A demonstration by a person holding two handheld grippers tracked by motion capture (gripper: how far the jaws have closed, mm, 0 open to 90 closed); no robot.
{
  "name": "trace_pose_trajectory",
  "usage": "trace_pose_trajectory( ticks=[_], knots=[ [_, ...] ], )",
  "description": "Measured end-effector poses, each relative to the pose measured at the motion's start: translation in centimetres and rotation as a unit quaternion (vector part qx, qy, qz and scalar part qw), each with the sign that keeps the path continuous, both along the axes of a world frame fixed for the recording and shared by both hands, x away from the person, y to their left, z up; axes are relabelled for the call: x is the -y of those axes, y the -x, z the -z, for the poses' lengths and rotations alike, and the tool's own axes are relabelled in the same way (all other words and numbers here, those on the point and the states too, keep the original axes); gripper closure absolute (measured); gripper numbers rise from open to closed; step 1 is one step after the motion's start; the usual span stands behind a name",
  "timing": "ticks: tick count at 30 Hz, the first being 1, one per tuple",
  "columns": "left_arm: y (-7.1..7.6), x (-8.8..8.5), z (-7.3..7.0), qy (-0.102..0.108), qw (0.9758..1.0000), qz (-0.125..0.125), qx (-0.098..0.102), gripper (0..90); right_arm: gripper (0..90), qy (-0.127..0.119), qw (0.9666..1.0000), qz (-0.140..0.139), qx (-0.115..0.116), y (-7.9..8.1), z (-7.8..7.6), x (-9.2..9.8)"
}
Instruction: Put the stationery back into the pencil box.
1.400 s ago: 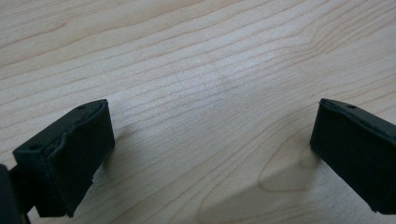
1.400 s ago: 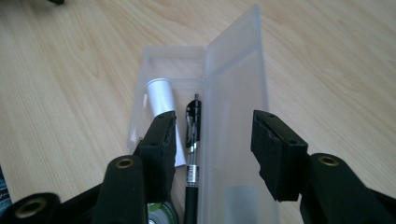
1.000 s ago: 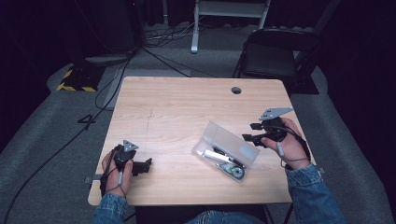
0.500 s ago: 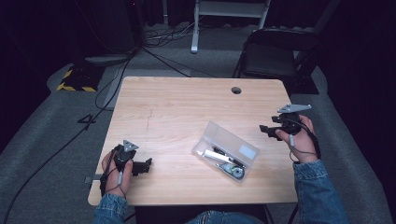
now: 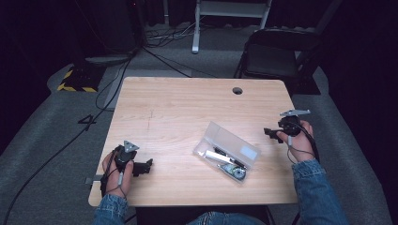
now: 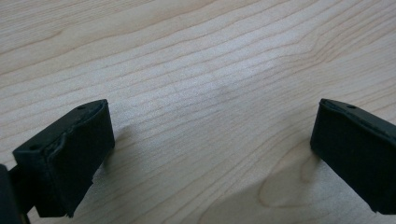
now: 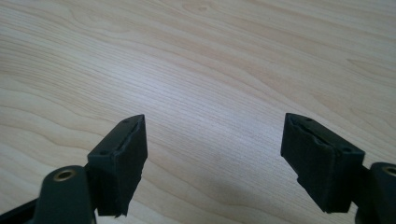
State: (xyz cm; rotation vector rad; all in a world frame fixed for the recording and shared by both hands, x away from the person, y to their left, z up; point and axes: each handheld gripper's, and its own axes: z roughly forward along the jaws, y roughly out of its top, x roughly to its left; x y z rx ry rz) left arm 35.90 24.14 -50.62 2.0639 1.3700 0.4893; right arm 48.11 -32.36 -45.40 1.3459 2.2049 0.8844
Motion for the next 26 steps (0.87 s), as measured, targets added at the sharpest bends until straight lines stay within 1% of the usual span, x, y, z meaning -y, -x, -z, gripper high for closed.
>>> trace_pose_trajectory(
  ticks=[4,8,12,14,15,19,20,21,26],
  knots=[
    [0.0,0.0,0.0,0.001,1.0000,-0.001,0.000,0.1,22.7,-0.004,1.0000,0.001,0.000,-0.4,1.5,0.1],
    [0.0,0.0,0.0,0.001,1.0000,-0.001,0.000,0.0,22.6,0.004,1.0000,0.005,0.000,-0.8,2.8,0.2],
    [0.0,0.0,0.0,0.001,1.0000,-0.001,0.000,0.1,22.4,0.000,1.0000,0.008,0.000,-1.0,3.8,0.3],
    [0.0,0.0,0.0,0.000,1.0000,0.000,0.000,0.1,21.3,0.005,1.0000,0.008,-0.003,-1.1,4.2,0.3],
    [0.0,0.0,0.0,0.001,1.0000,0.000,0.000,0.0,19.7,-0.004,0.9999,0.010,-0.002,-1.1,4.4,0.3],
    [0.0,0.0,0.0,0.000,1.0000,0.000,0.000,0.0,17.4,-0.008,0.9999,0.006,0.008,-1.1,4.6,0.4],
    [0.0,0.0,0.0,0.000,1.0000,0.000,0.000,0.0,15.0,-0.014,0.9998,0.010,0.015,-1.1,4.8,0.3],
    [0.0,0.0,0.0,0.000,1.0000,-0.001,0.000,0.1,14.5,-0.014,0.9996,0.014,0.020,-1.0,5.0,0.2],
    [0.0,0.0,0.0,0.000,1.0000,-0.001,0.000,0.0,14.5,-0.015,0.9995,0.016,0.021,-1.0,5.0,0.1]
  ],
)
